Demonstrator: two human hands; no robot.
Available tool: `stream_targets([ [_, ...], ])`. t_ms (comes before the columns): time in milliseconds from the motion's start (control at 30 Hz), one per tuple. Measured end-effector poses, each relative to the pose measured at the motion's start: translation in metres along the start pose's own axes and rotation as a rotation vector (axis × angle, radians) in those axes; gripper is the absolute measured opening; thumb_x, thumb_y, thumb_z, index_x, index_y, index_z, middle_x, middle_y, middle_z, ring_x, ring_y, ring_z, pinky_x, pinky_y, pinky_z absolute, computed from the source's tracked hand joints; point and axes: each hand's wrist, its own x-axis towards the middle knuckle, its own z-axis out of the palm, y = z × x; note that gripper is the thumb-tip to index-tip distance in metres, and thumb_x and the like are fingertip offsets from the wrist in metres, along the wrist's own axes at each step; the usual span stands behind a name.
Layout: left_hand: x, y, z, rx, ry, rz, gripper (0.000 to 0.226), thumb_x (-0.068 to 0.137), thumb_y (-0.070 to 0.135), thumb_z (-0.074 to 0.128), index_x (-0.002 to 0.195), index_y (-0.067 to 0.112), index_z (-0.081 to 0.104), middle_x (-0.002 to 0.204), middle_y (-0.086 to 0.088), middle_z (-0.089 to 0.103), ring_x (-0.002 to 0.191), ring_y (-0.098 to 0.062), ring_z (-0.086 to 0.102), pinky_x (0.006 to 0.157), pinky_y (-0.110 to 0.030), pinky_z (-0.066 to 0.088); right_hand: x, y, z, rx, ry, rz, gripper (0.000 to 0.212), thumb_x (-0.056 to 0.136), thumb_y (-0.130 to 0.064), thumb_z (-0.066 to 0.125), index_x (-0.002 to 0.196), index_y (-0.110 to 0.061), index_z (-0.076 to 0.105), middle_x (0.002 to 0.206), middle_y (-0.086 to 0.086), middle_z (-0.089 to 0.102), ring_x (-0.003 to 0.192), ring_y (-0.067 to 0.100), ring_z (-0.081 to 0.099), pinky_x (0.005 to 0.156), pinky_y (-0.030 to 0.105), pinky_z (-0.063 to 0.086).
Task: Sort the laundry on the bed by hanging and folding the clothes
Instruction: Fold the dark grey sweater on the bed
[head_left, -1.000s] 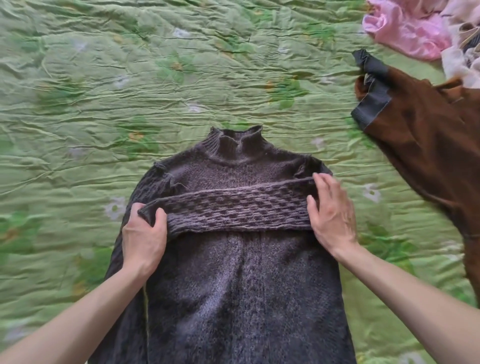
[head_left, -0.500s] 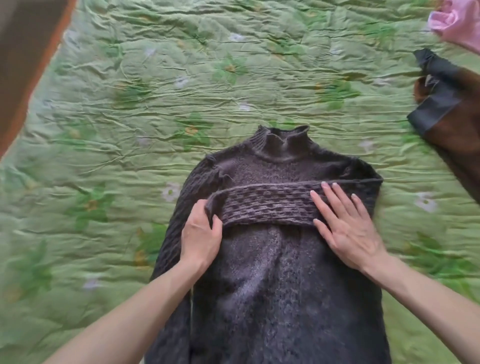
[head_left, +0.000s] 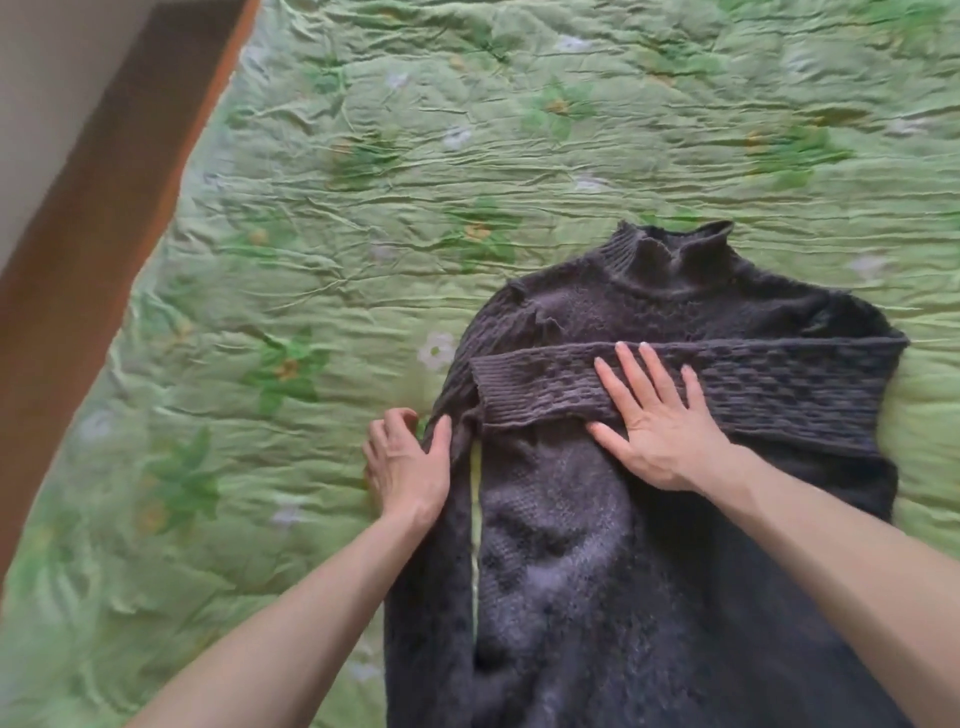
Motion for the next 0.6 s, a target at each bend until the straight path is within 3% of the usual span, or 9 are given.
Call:
stream_targets([
  [67, 0.004, -0.007, -0.002, -0.015, -0.054, 0.059, 0.042, 0.098, 0.046, 0.065, 0.122, 0.013, 0.055, 0.119, -0.012, 0.059, 0.119, -0.036, 0.053, 0.103, -0.044, 0.038, -0.002, -0.002, -0.013, -0.011, -0.007, -0.012, 0.088, 0.095, -0.079, 0.017, 0.164, -0.033, -0.010, 0.171, -0.002, -0.024, 0.158, 0.021, -0.022, 0.125, 0.056, -0.010],
  [100, 0.008, -0.007, -0.004, -0.027, -0.105, 0.087, 0.040, 0.098, 0.046, 0.065, 0.121, 0.015, 0.054, 0.111, -0.009, 0.062, 0.112, -0.034, 0.057, 0.099, -0.043, 0.042, -0.003, -0.006, -0.021, -0.031, 0.081, -0.032, 0.091, 0.094, -0.081, 0.020, 0.165, -0.026, 0.008, 0.174, 0.007, -0.003, 0.160, 0.026, -0.004, 0.127, 0.056, -0.001],
  [167, 0.017, -0.006, -0.013, -0.107, -0.295, 0.067, 0.040, 0.097, 0.041, 0.069, 0.123, 0.017, 0.052, 0.100, -0.004, 0.066, 0.096, -0.028, 0.064, 0.087, -0.037, 0.049, -0.001, -0.023, -0.040, -0.035, 0.323, -0.104, 0.084, 0.096, -0.076, 0.025, 0.148, -0.015, 0.048, 0.153, 0.015, 0.046, 0.143, 0.033, 0.040, 0.121, 0.051, 0.025],
  [200, 0.022, -0.004, -0.019, -0.212, -0.420, 0.039, 0.041, 0.096, 0.036, 0.072, 0.125, 0.016, 0.052, 0.098, -0.004, 0.068, 0.087, -0.024, 0.067, 0.079, -0.033, 0.053, 0.002, -0.033, -0.048, -0.007, 0.410, -0.133, 0.074, 0.099, -0.069, 0.029, 0.140, -0.014, 0.056, 0.140, 0.012, 0.057, 0.132, 0.033, 0.050, 0.115, 0.049, 0.034],
  [267, 0.032, -0.002, -0.030, -0.429, -0.663, -0.058, 0.038, 0.094, 0.023, 0.076, 0.125, 0.012, 0.057, 0.099, -0.008, 0.075, 0.076, -0.017, 0.072, 0.064, -0.025, 0.057, 0.010, -0.057, -0.060, 0.047, 0.426, -0.177, 0.057, 0.104, -0.055, 0.044, 0.143, -0.014, 0.055, 0.133, 0.009, 0.062, 0.127, 0.033, 0.053, 0.108, 0.048, 0.041],
  [367, 0.047, 0.004, -0.052, -0.562, -0.928, -0.192, 0.020, 0.093, 0.023, 0.075, 0.108, 0.010, 0.076, 0.097, -0.012, 0.080, 0.073, -0.017, 0.076, 0.061, -0.025, 0.059, 0.024, -0.088, -0.063, -0.028, 0.325, -0.192, 0.040, 0.100, -0.040, 0.060, 0.130, -0.013, 0.062, 0.120, 0.012, 0.061, 0.115, 0.037, 0.053, 0.098, 0.049, 0.044],
  [467, 0.061, 0.009, -0.064, -0.697, -0.946, -0.279, 0.027, 0.095, 0.028, 0.072, 0.113, 0.009, 0.077, 0.105, -0.013, 0.079, 0.080, -0.019, 0.073, 0.076, -0.029, 0.059, 0.036, -0.098, -0.066, 0.086, 0.446, -0.058, 0.028, 0.101, -0.031, 0.061, 0.116, -0.008, 0.063, 0.112, 0.015, 0.060, 0.107, 0.040, 0.053, 0.090, 0.051, 0.043],
  [533, 0.069, 0.010, -0.072, -0.783, -0.964, -0.291, 0.031, 0.099, 0.026, 0.066, 0.119, 0.006, 0.074, 0.112, -0.015, 0.078, 0.083, -0.020, 0.072, 0.082, -0.029, 0.057, 0.045, -0.099, -0.071, 0.162, 0.437, 0.113, 0.034, 0.103, -0.035, 0.056, 0.127, -0.010, 0.058, 0.123, 0.015, 0.057, 0.116, 0.039, 0.049, 0.097, 0.050, 0.040],
  [600, 0.075, 0.010, -0.077, -0.834, -1.015, -0.272, 0.034, 0.105, 0.029, 0.053, 0.115, 0.004, 0.074, 0.099, -0.014, 0.078, 0.076, -0.020, 0.072, 0.073, -0.029, 0.060, 0.053, -0.101, -0.067, 0.184, 0.330, 0.216, 0.046, 0.102, -0.042, 0.056, 0.140, -0.017, 0.050, 0.135, 0.014, 0.051, 0.127, 0.038, 0.044, 0.106, 0.049, 0.037],
])
